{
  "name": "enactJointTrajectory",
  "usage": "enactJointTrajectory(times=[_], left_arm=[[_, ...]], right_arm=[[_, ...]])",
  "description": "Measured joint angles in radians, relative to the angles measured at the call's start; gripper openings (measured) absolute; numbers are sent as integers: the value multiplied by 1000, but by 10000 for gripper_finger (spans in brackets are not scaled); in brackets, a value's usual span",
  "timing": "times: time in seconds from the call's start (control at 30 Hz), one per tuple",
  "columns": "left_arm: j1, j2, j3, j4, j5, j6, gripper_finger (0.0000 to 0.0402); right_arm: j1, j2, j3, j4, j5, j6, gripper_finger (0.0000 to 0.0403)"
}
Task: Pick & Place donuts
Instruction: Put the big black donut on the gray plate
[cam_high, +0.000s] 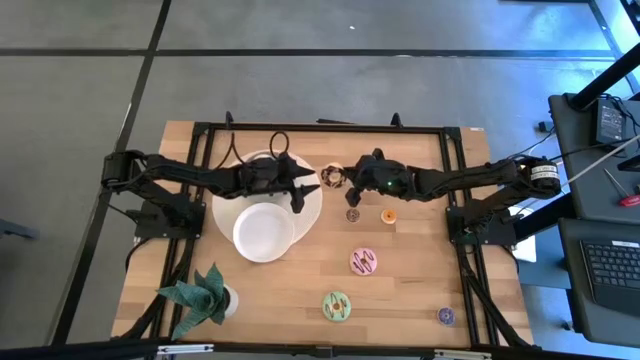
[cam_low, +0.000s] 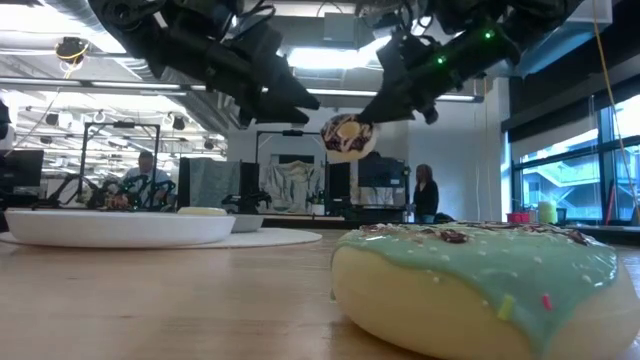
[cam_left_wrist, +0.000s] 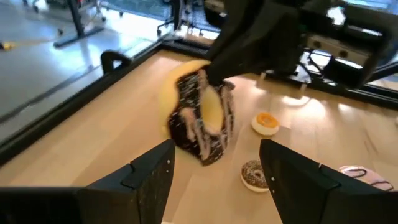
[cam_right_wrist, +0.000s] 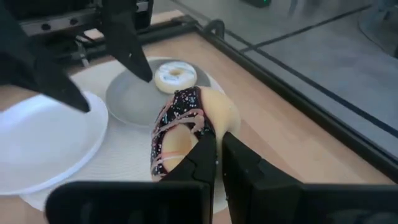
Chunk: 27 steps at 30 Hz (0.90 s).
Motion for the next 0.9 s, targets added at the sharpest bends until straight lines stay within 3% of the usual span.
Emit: enactJointTrajectory(times=[0.4, 0.9], left_arm=[[-15, 0, 0, 15, -135, -27, 231], [-16, 0, 0, 74, -139, -51, 231]], right_arm=[[8, 0, 2, 156, -24, -46, 22], [10, 0, 2, 187, -64, -49, 22]])
